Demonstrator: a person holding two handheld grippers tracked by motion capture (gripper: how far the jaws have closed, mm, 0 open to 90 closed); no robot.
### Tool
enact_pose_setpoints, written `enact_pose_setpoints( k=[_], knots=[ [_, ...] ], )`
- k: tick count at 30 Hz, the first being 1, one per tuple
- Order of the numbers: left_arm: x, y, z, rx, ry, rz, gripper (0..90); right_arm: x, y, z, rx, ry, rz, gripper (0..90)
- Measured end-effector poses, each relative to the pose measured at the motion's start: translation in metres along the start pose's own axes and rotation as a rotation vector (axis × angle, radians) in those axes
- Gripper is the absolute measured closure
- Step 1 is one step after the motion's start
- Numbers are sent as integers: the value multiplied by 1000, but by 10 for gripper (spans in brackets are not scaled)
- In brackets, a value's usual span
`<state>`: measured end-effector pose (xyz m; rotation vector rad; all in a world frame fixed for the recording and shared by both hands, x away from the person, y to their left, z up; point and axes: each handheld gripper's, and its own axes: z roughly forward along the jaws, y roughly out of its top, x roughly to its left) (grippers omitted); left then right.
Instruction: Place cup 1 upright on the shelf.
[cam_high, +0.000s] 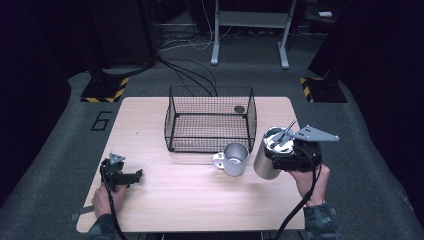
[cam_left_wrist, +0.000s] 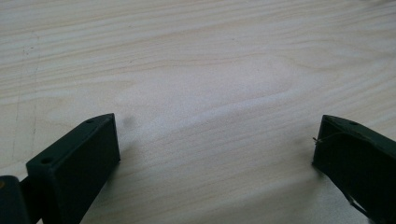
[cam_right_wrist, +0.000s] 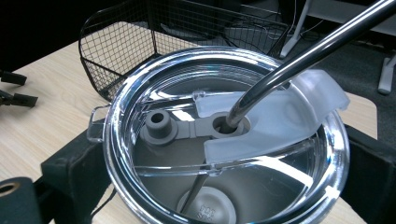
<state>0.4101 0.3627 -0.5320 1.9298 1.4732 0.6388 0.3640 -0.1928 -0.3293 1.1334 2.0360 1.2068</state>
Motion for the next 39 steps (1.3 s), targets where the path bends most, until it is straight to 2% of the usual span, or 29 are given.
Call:
enact_pose_setpoints(
  k=[15, 20, 25, 31, 33, 34, 38, 39],
  knots=[
    [0, 0, -1, 8, -4, 0, 3, 2, 27, 2, -22, 0, -34, 36],
    [1, 1, -1, 16, -8, 3, 3, 2, 37, 7, -25, 13, -46, 36],
    [0, 0, 0, -2, 0, -2, 3, 5, 47, 13, -31, 19, -57, 36],
    [0, 0, -1, 9, -5, 1, 3, 7, 59, 19, -30, 32, -64, 36],
    [0, 0, 0, 5, -3, 0, 3, 8, 63, 22, -32, 40, -79, 35],
    [0, 0, 0, -2, 0, -1, 3, 9, 64, 23, -31, 41, -70, 35],
    [0, 1, -1, 10, -5, 1, 3, 12, 70, 29, -30, 53, -96, 36],
    [0, 1, -1, 10, -5, 1, 3, 13, 72, 31, -24, 57, -89, 36]
  ],
)
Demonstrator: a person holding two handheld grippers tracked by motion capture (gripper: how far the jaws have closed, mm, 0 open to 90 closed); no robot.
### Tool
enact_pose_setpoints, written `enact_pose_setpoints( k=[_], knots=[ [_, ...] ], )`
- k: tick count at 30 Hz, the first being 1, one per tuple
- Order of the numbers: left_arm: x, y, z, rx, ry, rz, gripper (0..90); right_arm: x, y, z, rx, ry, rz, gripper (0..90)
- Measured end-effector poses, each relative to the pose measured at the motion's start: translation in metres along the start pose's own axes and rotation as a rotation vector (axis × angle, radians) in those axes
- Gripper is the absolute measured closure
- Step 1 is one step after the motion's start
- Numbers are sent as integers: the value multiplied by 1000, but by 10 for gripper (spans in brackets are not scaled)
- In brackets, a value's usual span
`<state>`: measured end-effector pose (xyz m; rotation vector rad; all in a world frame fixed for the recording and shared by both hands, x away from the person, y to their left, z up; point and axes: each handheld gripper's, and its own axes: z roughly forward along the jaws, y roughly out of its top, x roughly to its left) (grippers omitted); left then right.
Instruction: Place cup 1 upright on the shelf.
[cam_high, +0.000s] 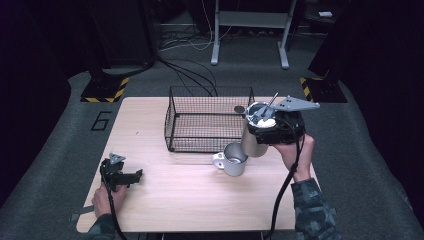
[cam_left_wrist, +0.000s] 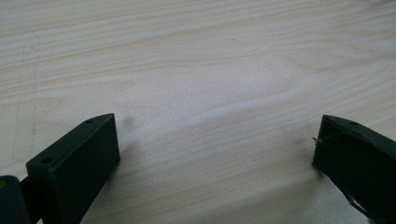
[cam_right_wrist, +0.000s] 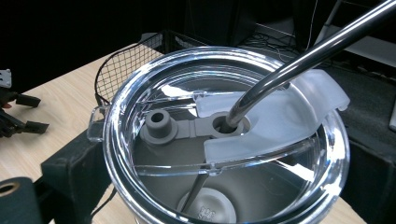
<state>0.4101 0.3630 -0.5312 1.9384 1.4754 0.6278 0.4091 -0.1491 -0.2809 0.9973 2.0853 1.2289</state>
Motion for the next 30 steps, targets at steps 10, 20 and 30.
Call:
enact_pose_setpoints(
  k=[10, 20, 30],
  knots=[
    [0, 0, 0, 0, 0, 1, 3, 4, 15, 14, -1, 22, -18, 36],
    [0, 0, 0, 0, 0, 0, 3, 10, 31, 27, 9, 36, -50, 35],
    [0, 0, 0, 0, 0, 0, 3, 14, 43, 43, 11, 55, -61, 36]
  ],
)
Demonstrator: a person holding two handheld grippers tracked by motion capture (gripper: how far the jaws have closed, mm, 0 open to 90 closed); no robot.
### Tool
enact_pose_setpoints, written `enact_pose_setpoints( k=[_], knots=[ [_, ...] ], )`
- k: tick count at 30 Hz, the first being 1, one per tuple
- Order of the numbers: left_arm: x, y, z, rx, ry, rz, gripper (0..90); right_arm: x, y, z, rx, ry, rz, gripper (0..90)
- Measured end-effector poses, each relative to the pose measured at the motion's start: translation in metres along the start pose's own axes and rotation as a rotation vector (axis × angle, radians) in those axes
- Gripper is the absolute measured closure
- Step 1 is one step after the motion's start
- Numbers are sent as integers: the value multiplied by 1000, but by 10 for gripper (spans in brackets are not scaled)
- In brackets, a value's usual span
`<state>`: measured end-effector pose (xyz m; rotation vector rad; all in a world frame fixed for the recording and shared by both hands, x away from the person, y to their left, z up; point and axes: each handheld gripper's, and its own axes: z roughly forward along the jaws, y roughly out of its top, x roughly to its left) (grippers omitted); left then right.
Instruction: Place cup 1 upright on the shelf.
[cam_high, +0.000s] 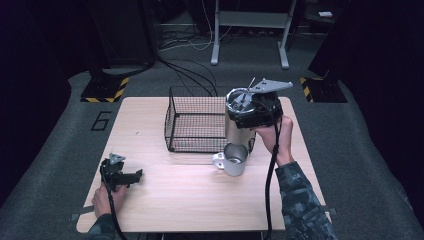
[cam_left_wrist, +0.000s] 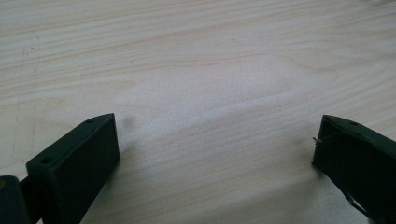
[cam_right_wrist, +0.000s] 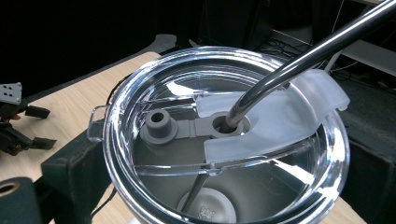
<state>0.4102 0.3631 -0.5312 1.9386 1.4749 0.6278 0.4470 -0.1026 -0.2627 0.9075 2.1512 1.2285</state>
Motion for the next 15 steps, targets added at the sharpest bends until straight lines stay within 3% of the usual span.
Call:
enact_pose_setpoints(
  k=[15],
  knots=[
    [0, 0, 0, 2, -1, 0, 3, 1, 15, 28, -8, 17, 21, 36]
  ],
)
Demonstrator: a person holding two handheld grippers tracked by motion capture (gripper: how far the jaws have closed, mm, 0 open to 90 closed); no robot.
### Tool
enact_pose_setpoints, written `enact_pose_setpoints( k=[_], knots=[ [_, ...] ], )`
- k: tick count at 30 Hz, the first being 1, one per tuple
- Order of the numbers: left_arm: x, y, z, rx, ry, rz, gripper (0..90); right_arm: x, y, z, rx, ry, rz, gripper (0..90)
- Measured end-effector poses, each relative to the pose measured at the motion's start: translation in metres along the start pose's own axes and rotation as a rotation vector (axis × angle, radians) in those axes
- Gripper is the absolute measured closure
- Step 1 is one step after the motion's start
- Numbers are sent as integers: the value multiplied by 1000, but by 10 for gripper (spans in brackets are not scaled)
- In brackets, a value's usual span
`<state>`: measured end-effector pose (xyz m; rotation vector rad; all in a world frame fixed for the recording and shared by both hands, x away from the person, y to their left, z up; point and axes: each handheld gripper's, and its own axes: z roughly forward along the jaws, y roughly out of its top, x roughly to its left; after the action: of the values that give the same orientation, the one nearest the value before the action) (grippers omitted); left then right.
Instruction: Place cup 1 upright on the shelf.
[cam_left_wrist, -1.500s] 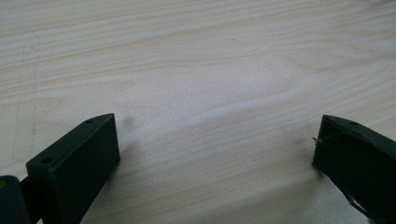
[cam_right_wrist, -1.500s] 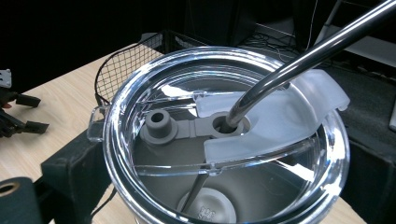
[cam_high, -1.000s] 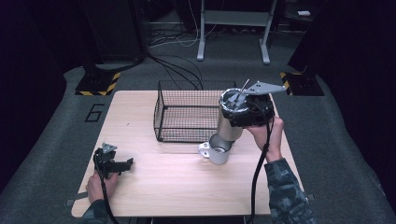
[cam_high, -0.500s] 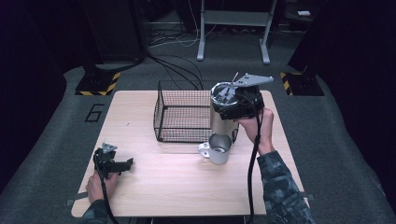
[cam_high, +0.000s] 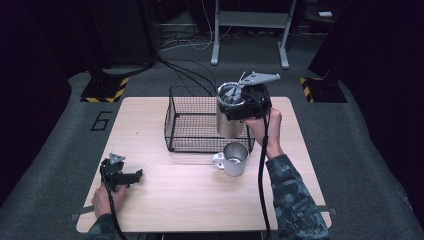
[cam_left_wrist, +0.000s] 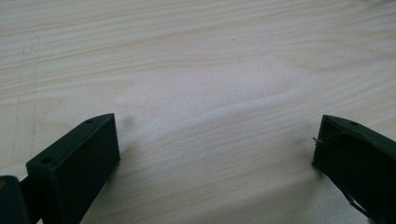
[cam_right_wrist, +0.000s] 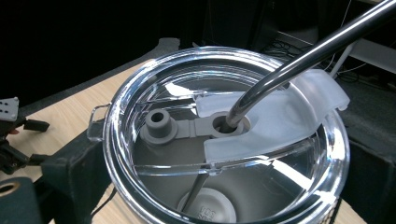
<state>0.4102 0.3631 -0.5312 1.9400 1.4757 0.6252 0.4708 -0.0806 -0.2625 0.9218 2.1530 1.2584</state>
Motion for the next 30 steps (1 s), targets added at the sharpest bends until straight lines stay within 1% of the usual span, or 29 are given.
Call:
enact_pose_setpoints(
  k=[2, 7, 16, 18, 19, 22, 24, 25, 30],
  knots=[
    [0, 0, 0, 0, 0, 0, 3, 0, 1, 4, 0, 4, 7, 36],
    [0, 0, 0, 0, 0, 1, 2, 0, 5, 17, 9, 5, -1, 36],
    [0, 0, 0, 0, 1, 0, 3, 2, 12, 36, 13, 9, 6, 36],
    [-1, 0, 0, -1, -3, -10, 3, 2, 13, 40, 12, 9, 9, 36],
    [0, 0, 0, 1, 1, 1, 3, 2, 14, 42, 15, 11, 12, 36],
    [0, 0, 0, 1, 0, 1, 3, 1, 15, 49, 15, 12, 16, 36],
    [0, 0, 0, 1, 0, 1, 3, 0, 16, 53, 11, 11, 6, 36],
    [0, 0, 0, 0, 1, 1, 3, 1, 16, 55, 22, 9, 25, 35],
    [0, 0, 0, 0, 1, 1, 3, -2, 15, 65, 31, 6, 40, 36]
  ],
)
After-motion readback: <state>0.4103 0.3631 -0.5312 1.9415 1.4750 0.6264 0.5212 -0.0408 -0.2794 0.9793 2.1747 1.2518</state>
